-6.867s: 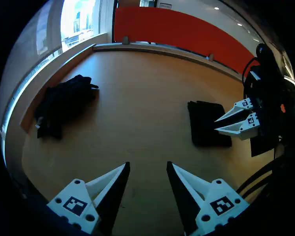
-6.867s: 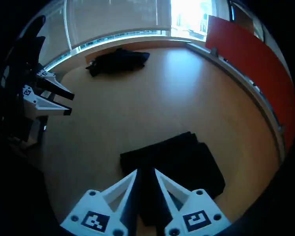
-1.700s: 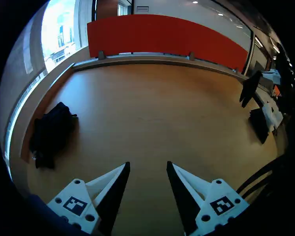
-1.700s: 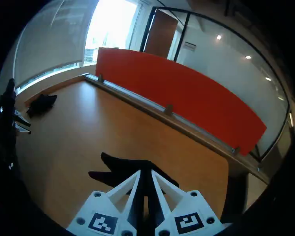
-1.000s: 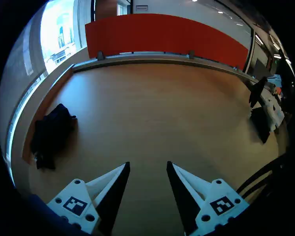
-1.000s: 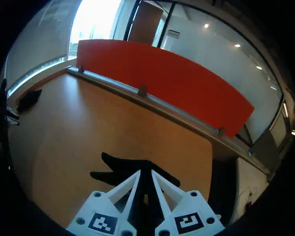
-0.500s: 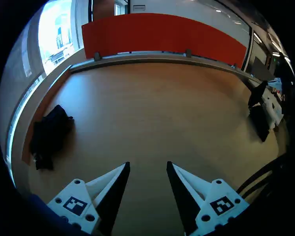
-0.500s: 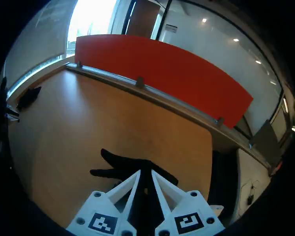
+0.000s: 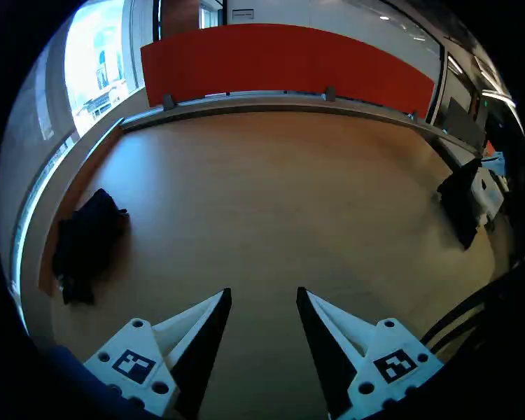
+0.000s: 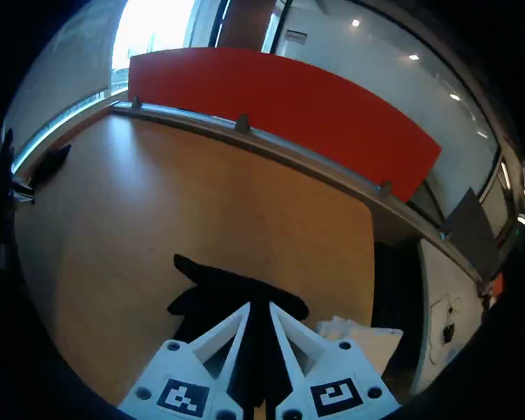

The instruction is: Fold towel

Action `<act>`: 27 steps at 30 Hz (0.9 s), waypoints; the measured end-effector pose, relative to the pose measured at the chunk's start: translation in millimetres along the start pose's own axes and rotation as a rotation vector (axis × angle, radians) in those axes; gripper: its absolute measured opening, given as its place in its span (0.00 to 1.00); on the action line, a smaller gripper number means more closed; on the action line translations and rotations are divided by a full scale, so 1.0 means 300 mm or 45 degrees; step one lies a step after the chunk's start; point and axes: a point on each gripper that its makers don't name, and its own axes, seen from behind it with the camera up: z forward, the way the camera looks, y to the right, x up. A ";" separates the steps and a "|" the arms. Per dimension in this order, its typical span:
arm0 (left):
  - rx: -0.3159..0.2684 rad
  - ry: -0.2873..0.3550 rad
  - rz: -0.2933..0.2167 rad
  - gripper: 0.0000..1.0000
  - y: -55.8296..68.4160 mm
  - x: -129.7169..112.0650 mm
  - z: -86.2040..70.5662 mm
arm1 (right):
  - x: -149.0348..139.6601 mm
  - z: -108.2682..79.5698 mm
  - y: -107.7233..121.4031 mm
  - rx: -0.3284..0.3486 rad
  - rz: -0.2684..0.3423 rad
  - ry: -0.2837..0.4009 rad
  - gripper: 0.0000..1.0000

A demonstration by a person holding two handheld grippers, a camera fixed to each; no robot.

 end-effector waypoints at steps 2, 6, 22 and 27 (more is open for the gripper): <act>-0.002 -0.002 0.001 0.68 0.001 -0.003 0.000 | -0.022 -0.006 -0.006 0.002 0.008 -0.008 0.03; -0.004 -0.002 0.007 0.68 0.004 -0.005 -0.002 | -0.051 -0.015 -0.025 0.007 0.012 -0.018 0.03; -0.015 0.008 0.007 0.68 0.005 -0.016 -0.016 | -0.042 -0.034 -0.084 0.020 -0.031 -0.022 0.03; -0.011 0.010 0.005 0.68 -0.009 -0.023 -0.021 | -0.073 -0.049 -0.098 0.021 -0.018 -0.032 0.03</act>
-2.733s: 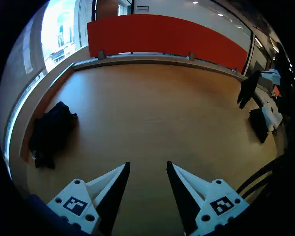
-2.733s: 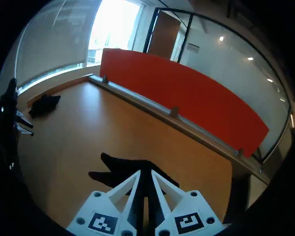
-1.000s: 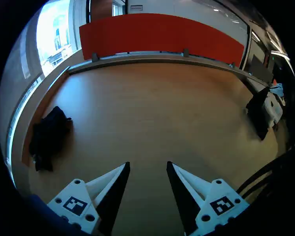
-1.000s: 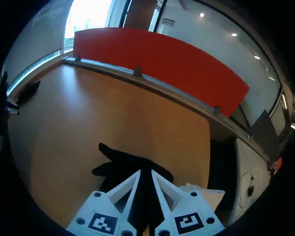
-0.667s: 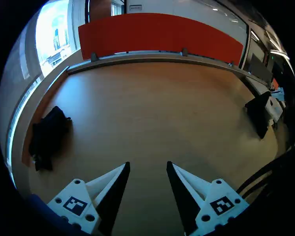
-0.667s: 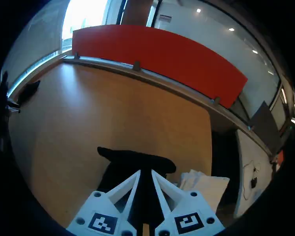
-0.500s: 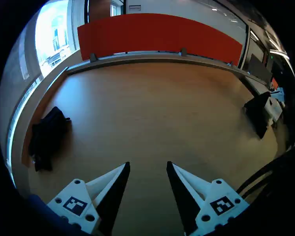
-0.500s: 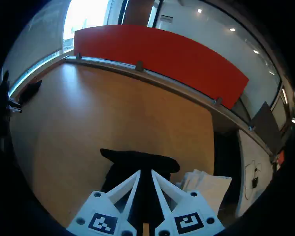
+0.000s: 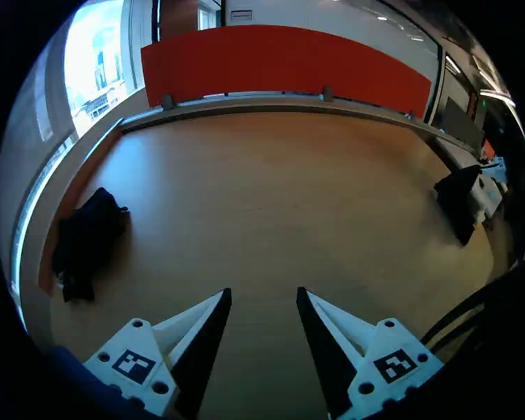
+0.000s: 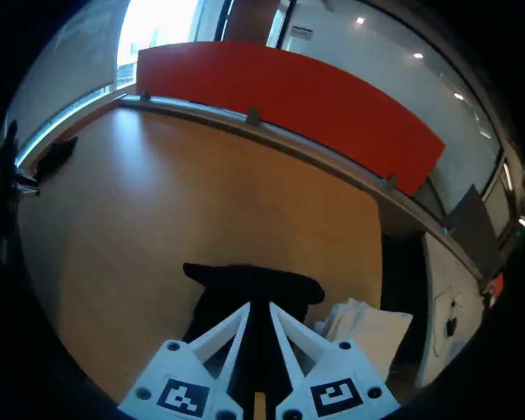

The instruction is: Fold towel

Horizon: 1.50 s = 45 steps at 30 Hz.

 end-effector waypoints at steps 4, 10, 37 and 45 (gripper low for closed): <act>-0.001 0.004 0.002 0.68 -0.007 0.003 -0.004 | -0.038 -0.015 -0.005 -0.007 0.008 -0.016 0.04; -0.003 0.009 0.008 0.68 -0.010 0.004 -0.011 | -0.106 -0.035 0.002 -0.025 0.037 -0.051 0.03; 0.021 -0.013 0.041 0.68 -0.040 -0.003 -0.011 | -0.511 0.101 0.071 -0.136 0.231 -0.366 0.03; 0.032 -0.015 0.056 0.68 -0.047 0.006 -0.015 | -0.575 0.146 0.082 -0.156 0.251 -0.424 0.04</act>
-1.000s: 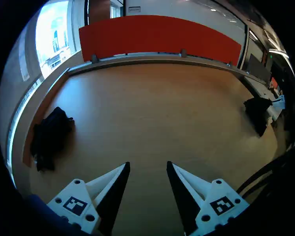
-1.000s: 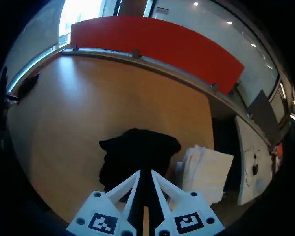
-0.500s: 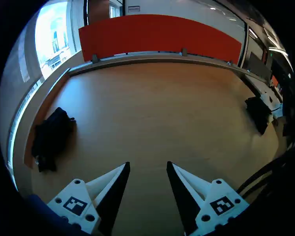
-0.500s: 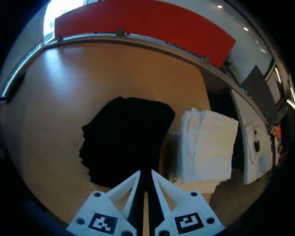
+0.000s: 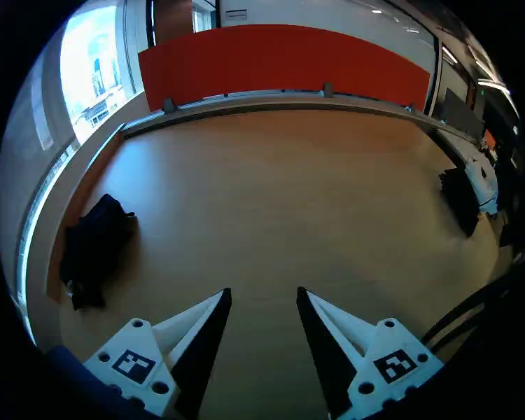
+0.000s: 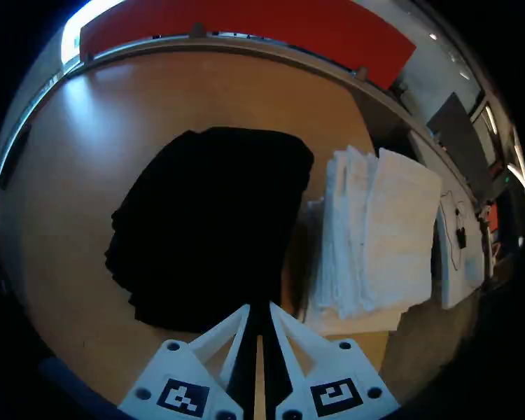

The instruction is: Fold towel

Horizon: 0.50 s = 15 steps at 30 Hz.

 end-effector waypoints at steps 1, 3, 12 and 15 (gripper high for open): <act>0.001 -0.002 0.000 0.68 -0.001 -0.001 0.000 | -0.004 0.005 0.001 -0.002 0.001 -0.006 0.04; 0.001 -0.005 0.001 0.68 -0.001 -0.002 0.001 | -0.011 0.015 0.002 -0.004 0.003 -0.018 0.04; -0.004 -0.005 0.013 0.68 0.005 0.008 0.006 | -0.003 0.016 0.009 -0.024 -0.012 0.002 0.09; -0.008 -0.004 0.016 0.68 0.009 0.010 0.009 | 0.001 -0.002 0.006 -0.023 -0.025 0.022 0.16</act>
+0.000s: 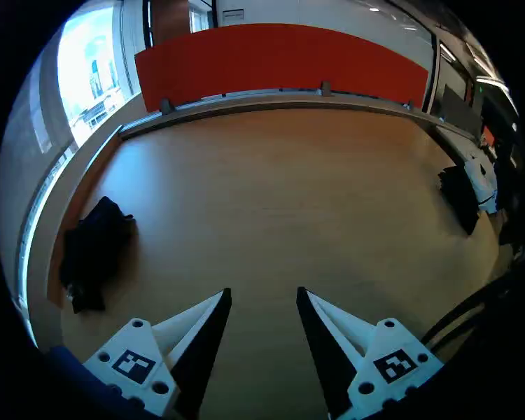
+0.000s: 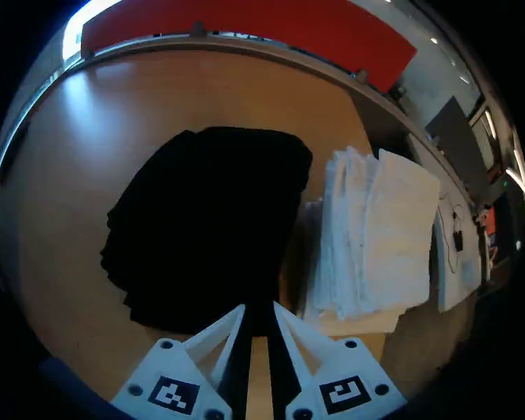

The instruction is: Fold towel

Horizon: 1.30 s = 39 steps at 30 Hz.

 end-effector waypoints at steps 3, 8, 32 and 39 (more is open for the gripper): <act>-0.007 0.001 -0.004 0.68 0.008 0.001 0.001 | 0.002 -0.023 -0.013 0.018 -0.009 0.018 0.27; -0.015 0.004 -0.002 0.68 0.014 0.003 0.006 | 0.027 -0.058 -0.021 0.013 -0.015 0.063 0.56; 0.008 0.008 -0.048 0.68 -0.027 -0.036 -0.017 | 0.270 -0.082 -0.365 0.206 -0.142 0.229 0.71; 0.012 0.005 -0.056 0.68 -0.036 -0.045 -0.019 | 0.274 -0.063 -0.384 0.214 -0.154 0.218 0.59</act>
